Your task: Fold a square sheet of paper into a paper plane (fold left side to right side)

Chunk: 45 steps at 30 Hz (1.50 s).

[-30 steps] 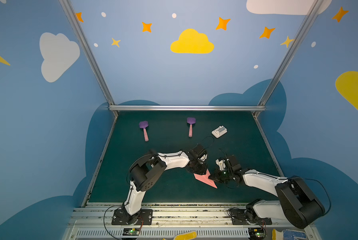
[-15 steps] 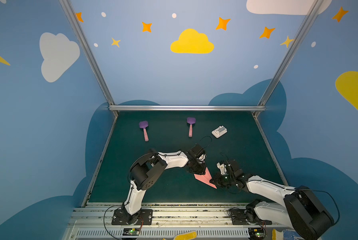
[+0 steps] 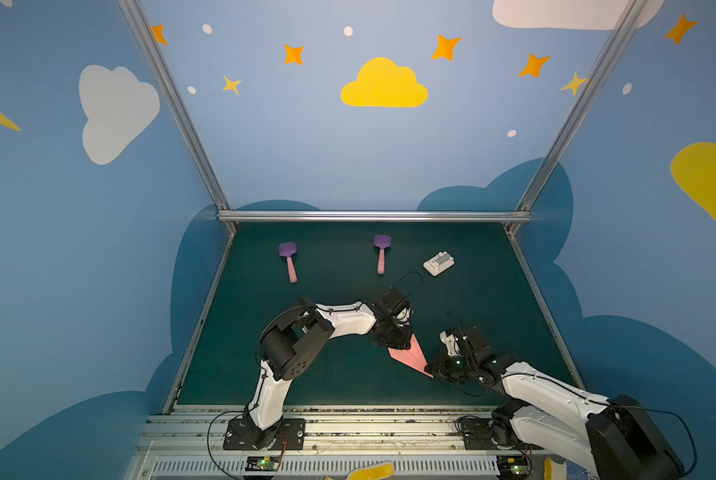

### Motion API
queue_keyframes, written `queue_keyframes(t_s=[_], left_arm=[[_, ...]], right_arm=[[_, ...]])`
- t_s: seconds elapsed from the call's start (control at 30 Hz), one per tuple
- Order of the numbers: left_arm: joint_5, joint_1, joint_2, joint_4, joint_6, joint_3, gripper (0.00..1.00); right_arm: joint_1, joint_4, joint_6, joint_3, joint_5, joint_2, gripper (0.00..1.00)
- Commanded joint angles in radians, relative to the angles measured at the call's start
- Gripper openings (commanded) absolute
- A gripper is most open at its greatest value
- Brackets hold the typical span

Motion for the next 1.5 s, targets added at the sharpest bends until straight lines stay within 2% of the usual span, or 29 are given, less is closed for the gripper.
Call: queue_keyframes(t_s=[0.0,0.27,0.47,0.6,0.8,0.97,1.1,1.27,1.47], left_arm=[[-0.052,0.007,0.021,-0.045,-0.001,-0.033,0.04],[-0.048,0.008,0.025,-0.028,-0.005,-0.040,0.04],[-0.044,0.010,0.023,-0.019,-0.006,-0.049,0.04],[-0.043,0.013,0.020,-0.013,-0.007,-0.058,0.04],[-0.038,0.018,0.022,-0.005,-0.010,-0.059,0.04],[-0.033,0.018,0.018,-0.003,-0.011,-0.060,0.04],[-0.034,0.017,0.011,-0.006,-0.009,-0.066,0.04],[-0.034,0.018,0.006,-0.010,-0.008,-0.069,0.04],[-0.033,0.017,-0.002,-0.010,-0.007,-0.074,0.04]], right_arm=[[0.008,-0.154,0.015,-0.042,0.044,-0.022,0.00],[0.007,-0.226,0.044,-0.068,0.071,-0.086,0.00],[-0.001,-0.309,0.113,-0.097,0.144,-0.182,0.00],[-0.005,-0.344,0.125,-0.118,0.152,-0.255,0.00],[-0.008,-0.387,0.117,-0.117,0.142,-0.285,0.00],[-0.016,-0.408,0.101,-0.050,0.125,-0.322,0.00],[-0.018,-0.346,0.069,0.030,0.081,-0.253,0.00],[-0.014,-0.238,0.012,0.118,0.012,-0.067,0.00],[0.018,-0.117,0.009,0.165,0.007,0.102,0.00]])
